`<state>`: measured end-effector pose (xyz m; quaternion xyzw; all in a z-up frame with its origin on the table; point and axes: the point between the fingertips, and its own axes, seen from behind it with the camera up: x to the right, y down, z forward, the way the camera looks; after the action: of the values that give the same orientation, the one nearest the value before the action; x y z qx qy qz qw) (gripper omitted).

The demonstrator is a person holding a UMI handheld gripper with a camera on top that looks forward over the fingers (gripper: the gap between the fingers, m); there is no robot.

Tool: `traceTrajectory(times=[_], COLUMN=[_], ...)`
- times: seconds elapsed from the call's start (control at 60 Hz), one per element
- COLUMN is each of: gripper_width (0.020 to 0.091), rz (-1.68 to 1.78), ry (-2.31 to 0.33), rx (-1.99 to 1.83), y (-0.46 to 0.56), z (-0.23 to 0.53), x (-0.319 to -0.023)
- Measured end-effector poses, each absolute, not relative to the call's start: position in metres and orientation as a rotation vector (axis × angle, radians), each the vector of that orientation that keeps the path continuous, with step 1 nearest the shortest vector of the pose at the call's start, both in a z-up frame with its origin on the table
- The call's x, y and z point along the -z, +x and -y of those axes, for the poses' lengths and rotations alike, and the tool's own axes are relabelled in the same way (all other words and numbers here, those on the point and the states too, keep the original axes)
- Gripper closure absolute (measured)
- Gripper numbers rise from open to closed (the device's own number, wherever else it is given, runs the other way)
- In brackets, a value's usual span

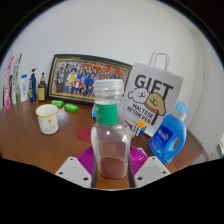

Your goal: Pour water

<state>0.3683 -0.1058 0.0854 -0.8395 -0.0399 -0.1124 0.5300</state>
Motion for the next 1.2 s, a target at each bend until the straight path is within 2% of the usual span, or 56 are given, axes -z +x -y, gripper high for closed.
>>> traceTrajectory(times=[0.267,0.383,0.583,0.867,1.05,1.2], gripper_width=[0.0678,0.0678,0.0679,0.0678,0.0676,0.0677], rz=[0.484,0.737,1.143,1.564,1.604,1.469], ry=[-1.827,-1.704,-1.469,-1.208,-1.195,-1.341], rx=[0.762,0.986,1.376,1.74,1.74,1.6], y=[0.345,0.32,0.278,0.256,0.246,0.247], z=[0.04,0.007,-0.037,-0.057,-0.057,-0.054], x=[-0.178,-0.201,-0.214,-0.202,-0.201,-0.201])
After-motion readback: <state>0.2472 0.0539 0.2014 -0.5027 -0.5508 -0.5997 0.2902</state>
